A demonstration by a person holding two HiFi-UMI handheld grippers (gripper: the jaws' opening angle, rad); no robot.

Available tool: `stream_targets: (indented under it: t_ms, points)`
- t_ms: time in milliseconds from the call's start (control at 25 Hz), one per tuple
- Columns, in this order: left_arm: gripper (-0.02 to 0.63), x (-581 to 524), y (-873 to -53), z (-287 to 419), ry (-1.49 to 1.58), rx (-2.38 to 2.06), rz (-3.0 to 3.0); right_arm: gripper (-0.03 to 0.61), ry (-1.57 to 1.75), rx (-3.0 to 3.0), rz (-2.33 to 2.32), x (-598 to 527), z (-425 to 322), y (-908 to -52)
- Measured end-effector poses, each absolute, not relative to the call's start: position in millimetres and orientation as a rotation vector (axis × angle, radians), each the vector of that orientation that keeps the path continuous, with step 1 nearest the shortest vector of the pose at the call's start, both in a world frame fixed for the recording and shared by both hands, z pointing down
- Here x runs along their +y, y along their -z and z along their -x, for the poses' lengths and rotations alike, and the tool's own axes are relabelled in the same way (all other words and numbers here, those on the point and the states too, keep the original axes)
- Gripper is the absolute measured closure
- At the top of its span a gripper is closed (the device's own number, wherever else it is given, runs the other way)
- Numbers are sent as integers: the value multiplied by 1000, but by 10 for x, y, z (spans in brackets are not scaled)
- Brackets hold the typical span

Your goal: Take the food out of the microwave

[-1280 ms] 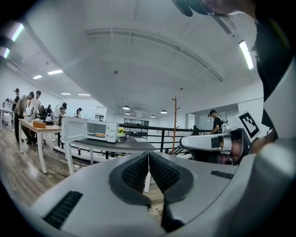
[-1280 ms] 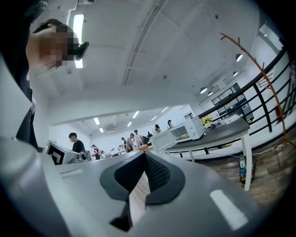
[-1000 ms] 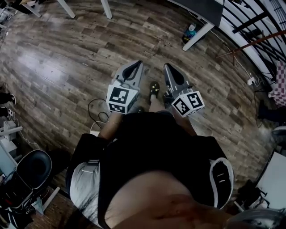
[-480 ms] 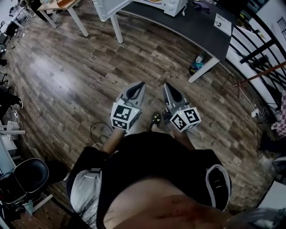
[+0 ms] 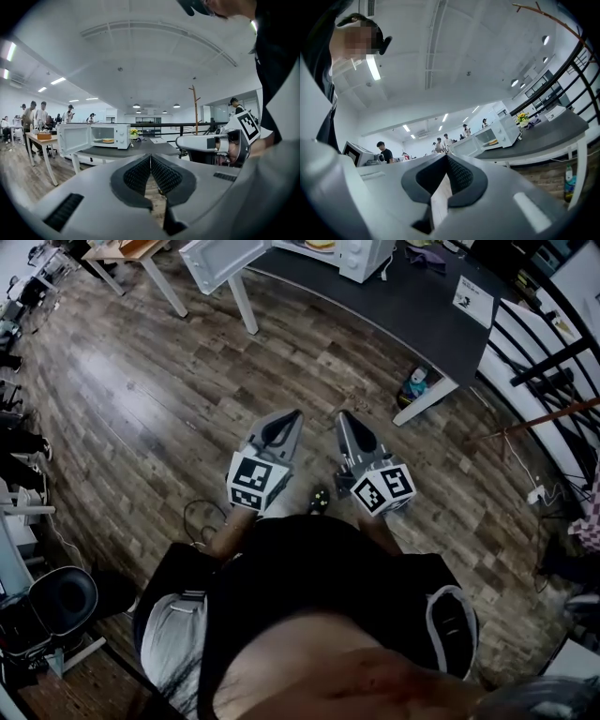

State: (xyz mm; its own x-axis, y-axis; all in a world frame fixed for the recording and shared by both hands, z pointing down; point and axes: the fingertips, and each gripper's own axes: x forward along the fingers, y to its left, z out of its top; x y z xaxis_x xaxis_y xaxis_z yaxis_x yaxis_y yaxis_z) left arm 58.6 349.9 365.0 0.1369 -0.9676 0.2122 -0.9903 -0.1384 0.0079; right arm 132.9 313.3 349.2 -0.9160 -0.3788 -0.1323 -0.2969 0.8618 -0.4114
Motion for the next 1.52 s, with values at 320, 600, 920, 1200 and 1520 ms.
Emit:
stream_targets:
  t_ms: [320,600,920,1200,1520]
  points:
    - [606,3198,-3611,-733,-320,-1998,-2265,578,616,2804,464,2825,-1402,-3551]
    - [607,2999,-3524,-746,-327,-2009,-2279,578,619,2794,439,2690,-1412,-3505]
    - [606,2842,-3566,-736,-349,-1992,-2293,578,623,2792,443,2524,-1348,-3536]
    - [606,2630,-3572,-448,-314,-1989,-2286,578,609,2812,437,2344,-1072,-3499]
    - [607,2293,-3617,-67,-284,-1963,-2302,578,603,2841,473,2042,-685,-3543]
